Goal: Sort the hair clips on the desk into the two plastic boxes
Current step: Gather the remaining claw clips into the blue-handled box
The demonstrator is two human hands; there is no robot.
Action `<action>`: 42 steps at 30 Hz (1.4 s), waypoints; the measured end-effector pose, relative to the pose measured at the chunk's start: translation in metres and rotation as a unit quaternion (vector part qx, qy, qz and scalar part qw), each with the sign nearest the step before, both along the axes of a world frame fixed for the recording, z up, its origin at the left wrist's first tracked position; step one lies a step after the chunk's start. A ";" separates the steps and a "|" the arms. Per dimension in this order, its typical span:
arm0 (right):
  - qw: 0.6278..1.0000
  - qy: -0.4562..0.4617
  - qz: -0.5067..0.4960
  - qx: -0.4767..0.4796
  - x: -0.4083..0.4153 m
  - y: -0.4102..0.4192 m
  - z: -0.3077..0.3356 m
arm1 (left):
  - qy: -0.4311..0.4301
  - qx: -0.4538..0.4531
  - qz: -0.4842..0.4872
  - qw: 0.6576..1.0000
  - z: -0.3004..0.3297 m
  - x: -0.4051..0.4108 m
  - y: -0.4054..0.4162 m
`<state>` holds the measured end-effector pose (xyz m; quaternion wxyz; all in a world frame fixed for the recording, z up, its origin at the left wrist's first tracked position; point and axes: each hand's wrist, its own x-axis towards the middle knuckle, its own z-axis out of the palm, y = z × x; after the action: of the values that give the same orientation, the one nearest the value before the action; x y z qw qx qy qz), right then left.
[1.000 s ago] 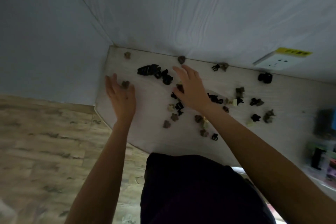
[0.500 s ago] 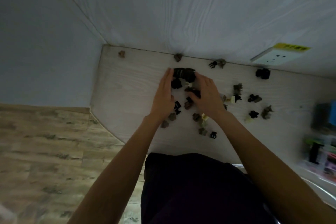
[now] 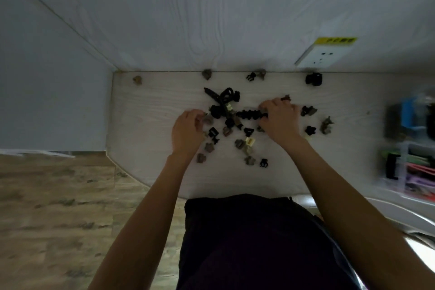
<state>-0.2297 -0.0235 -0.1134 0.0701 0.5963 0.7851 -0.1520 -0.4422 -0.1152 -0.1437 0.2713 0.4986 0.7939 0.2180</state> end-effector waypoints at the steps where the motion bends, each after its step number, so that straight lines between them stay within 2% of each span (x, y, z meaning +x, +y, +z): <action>1: 1.000 -0.023 -0.001 0.010 -0.003 0.000 0.000 | -0.008 -0.010 -0.010 1.000 0.001 0.001 -0.001; 6: 0.996 -0.092 -0.008 0.018 -0.007 0.005 0.002 | -0.028 -0.019 -0.039 0.999 0.006 0.015 -0.004; 11: 0.997 -0.062 -0.042 0.025 0.009 0.014 0.006 | -0.004 0.059 0.034 0.998 0.017 0.034 -0.005; 13: 0.997 0.040 -0.062 0.019 0.024 0.014 0.009 | 0.028 0.091 0.034 0.995 0.025 0.045 -0.009; 16: 0.958 0.265 -0.112 -0.009 0.048 0.005 0.027 | 0.055 0.138 -0.017 0.989 0.040 0.066 -0.017; 18: 0.940 0.324 -0.102 0.020 0.078 -0.007 0.043 | 0.052 0.176 -0.089 0.979 0.051 0.097 -0.019; 23: 0.934 0.308 -0.154 0.092 0.197 -0.060 0.061 | -0.005 0.207 -0.232 0.950 0.071 0.205 -0.007; 26: 0.936 0.212 -0.207 0.189 0.286 -0.094 0.057 | -0.048 0.204 -0.306 0.929 0.077 0.278 0.005; 29: 0.939 0.141 -0.248 0.192 0.350 -0.109 0.052 | -0.048 0.195 -0.363 0.910 0.076 0.342 0.017; 36: 0.961 0.129 -0.176 0.168 0.384 -0.092 0.047 | 0.002 0.160 -0.358 0.920 0.066 0.432 0.055; 39: 0.960 0.132 -0.142 0.202 0.381 -0.091 0.048 | 0.011 0.153 -0.384 0.911 0.060 0.433 0.057; 42: 0.960 0.140 -0.156 0.183 0.374 -0.089 0.048 | -0.006 0.217 -0.383 0.898 0.054 0.404 0.044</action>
<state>0.1445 -0.1122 -0.0651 -0.1754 0.6871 0.6984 -0.0969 -0.0386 -0.0717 -0.0893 0.2235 0.8096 0.4727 0.2668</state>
